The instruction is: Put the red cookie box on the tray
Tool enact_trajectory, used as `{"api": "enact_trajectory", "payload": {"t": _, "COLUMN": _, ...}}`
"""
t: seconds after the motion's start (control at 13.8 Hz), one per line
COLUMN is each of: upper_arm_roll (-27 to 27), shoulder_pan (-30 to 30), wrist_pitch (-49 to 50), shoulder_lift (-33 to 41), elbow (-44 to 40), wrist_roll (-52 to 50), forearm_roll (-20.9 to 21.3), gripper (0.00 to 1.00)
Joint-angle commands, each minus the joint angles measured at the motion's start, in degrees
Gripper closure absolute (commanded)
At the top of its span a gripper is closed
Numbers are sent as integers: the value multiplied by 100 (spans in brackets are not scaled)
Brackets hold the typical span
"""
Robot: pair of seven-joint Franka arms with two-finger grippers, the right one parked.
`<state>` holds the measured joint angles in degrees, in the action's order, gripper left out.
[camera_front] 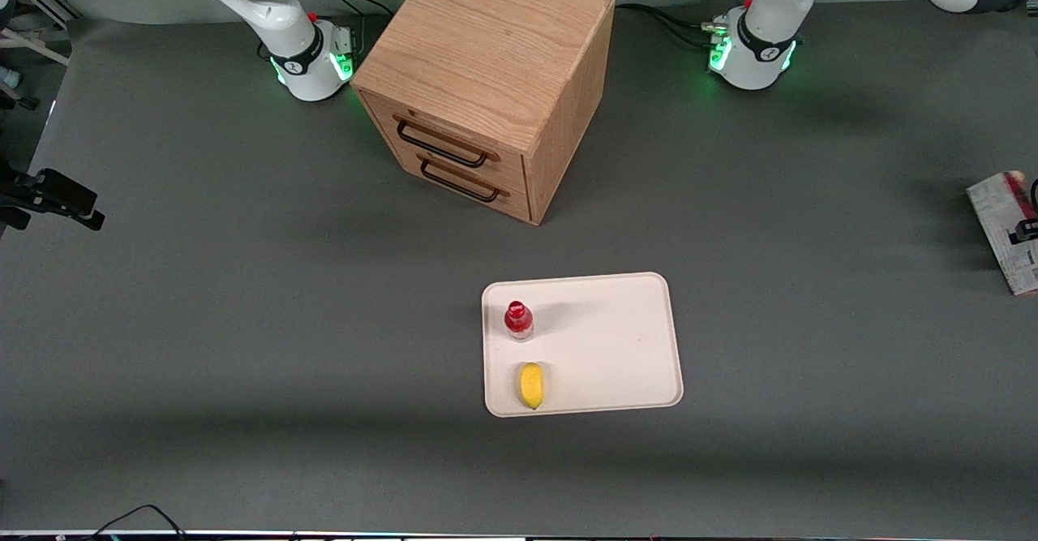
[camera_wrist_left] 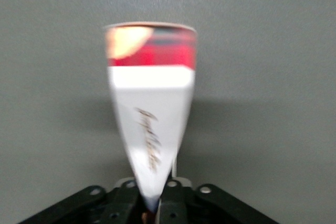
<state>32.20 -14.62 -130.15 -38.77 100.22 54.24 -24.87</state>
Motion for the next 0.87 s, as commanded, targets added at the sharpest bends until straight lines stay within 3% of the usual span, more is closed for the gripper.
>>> {"api": "enact_trajectory", "payload": {"t": 0.0, "upper_arm_roll": 199, "shoulder_pan": 91, "wrist_pitch": 1040, "shoulder_lift": 246, "elbow": -580, "wrist_roll": 52, "forearm_roll": -54, "gripper": 100}}
{"api": "enact_trajectory", "payload": {"t": 0.14, "upper_arm_roll": 261, "shoulder_pan": 144, "wrist_pitch": 1876, "shoulder_lift": 378, "elbow": -1134, "wrist_roll": -289, "forearm_roll": 95, "gripper": 100}}
{"api": "enact_trajectory", "payload": {"t": 0.36, "upper_arm_roll": 165, "shoulder_pan": 319, "wrist_pitch": 2843, "shoulder_lift": 703, "elbow": -2030, "wrist_roll": -1071, "forearm_roll": 710, "gripper": 100}}
{"api": "enact_trajectory", "payload": {"t": 0.58, "upper_arm_roll": -396, "shoulder_pan": 355, "wrist_pitch": 3993, "shoulder_lift": 836, "elbow": -3128, "wrist_roll": -1932, "forearm_roll": 1289, "gripper": 100}}
{"api": "enact_trajectory", "payload": {"t": 0.8, "upper_arm_roll": -1169, "shoulder_pan": 407, "wrist_pitch": 4874, "shoulder_lift": 1090, "elbow": -3842, "wrist_roll": -3056, "forearm_roll": 1484, "gripper": 100}}
